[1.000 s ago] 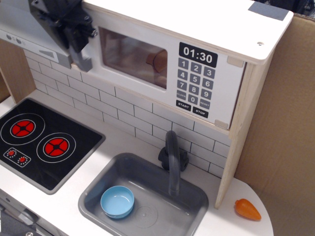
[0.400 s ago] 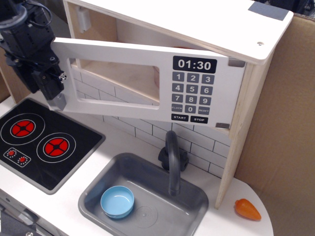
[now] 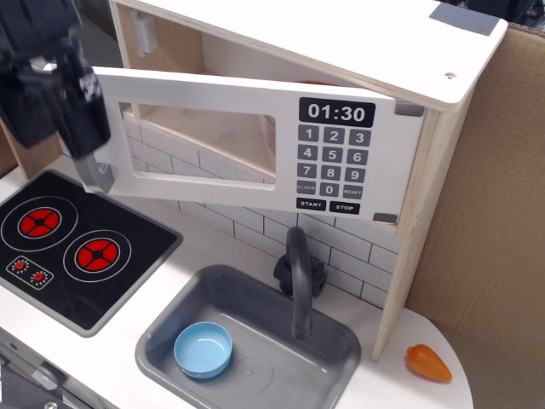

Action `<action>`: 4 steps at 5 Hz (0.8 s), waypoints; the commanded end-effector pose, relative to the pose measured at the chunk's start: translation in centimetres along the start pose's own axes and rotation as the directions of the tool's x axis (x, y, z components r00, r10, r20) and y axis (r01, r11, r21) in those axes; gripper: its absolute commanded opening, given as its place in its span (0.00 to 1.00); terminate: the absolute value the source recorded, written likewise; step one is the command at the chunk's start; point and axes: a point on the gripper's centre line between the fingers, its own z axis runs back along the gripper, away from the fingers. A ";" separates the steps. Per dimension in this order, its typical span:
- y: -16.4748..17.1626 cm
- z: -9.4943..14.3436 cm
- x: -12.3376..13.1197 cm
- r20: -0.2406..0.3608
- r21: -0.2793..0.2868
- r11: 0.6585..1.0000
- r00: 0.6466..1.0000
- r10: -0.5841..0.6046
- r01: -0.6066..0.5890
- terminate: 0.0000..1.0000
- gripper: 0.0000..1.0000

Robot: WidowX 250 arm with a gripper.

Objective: Open microwave

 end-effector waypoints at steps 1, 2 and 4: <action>-0.2 3.9 4.9 0.127 0.017 0.986 0.978 0.163 -0.167 0.00 1.00; 2.2 3.1 8.7 0.202 0.052 0.956 0.940 0.274 -0.290 0.00 1.00; 5.2 3.6 11.6 0.244 -0.004 0.919 0.891 0.384 -0.395 0.00 1.00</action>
